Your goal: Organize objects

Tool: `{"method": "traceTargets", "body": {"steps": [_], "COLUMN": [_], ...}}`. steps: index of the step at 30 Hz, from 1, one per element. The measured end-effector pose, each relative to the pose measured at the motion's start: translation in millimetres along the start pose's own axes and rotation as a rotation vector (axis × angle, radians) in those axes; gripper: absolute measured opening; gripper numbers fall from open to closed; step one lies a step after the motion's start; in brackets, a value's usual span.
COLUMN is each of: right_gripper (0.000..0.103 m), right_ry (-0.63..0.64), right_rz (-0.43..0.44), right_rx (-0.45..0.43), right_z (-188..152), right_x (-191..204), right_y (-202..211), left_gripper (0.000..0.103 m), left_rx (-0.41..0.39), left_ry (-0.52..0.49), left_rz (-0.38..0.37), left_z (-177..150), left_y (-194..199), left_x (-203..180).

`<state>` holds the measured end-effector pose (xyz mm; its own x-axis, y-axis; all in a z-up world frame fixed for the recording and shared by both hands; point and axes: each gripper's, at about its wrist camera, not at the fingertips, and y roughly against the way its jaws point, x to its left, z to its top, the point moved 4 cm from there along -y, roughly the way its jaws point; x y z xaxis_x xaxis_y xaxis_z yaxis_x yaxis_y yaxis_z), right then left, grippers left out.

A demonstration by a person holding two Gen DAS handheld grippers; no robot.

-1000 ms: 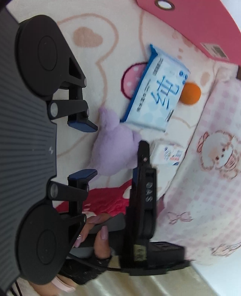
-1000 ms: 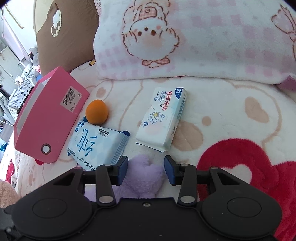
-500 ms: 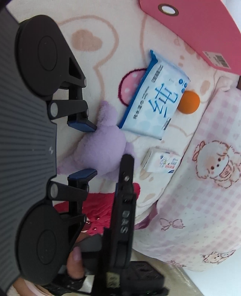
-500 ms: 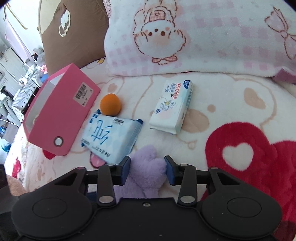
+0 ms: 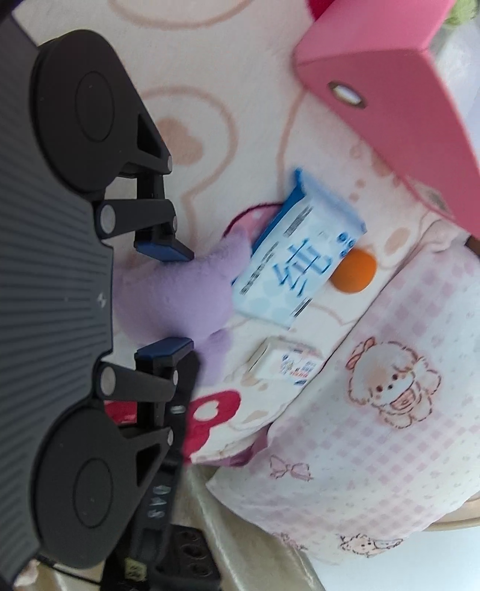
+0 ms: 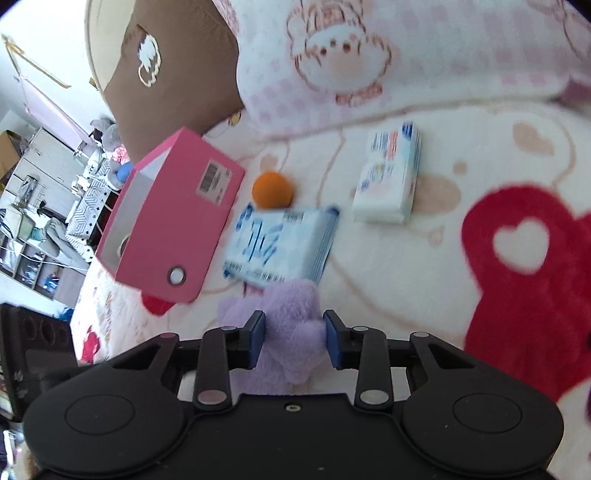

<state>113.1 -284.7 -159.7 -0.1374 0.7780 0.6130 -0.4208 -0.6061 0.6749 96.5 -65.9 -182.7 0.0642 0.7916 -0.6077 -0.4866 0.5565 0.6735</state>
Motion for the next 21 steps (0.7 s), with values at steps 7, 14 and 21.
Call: {"method": "traceTargets", "body": {"steps": [7, 14, 21], "right_gripper": [0.042, 0.066, 0.086], "right_ry": [0.159, 0.225, 0.461], "right_rz": [-0.131, -0.184, -0.27], "right_rx": [0.055, 0.032, 0.039], "right_z": [-19.5, -26.7, -46.8], "right_x": [27.5, 41.8, 72.3], "right_y": [-15.5, -14.3, -22.9], "left_gripper": [0.043, 0.046, 0.044], "left_rx": [0.027, 0.061, 0.103], "left_ry": [-0.006, -0.051, -0.027], "left_rz": [0.052, 0.107, 0.073], "left_z": [5.0, 2.2, -4.1], "left_y": [-0.8, -1.5, -8.3], "left_x": [8.7, 6.8, 7.4]}}
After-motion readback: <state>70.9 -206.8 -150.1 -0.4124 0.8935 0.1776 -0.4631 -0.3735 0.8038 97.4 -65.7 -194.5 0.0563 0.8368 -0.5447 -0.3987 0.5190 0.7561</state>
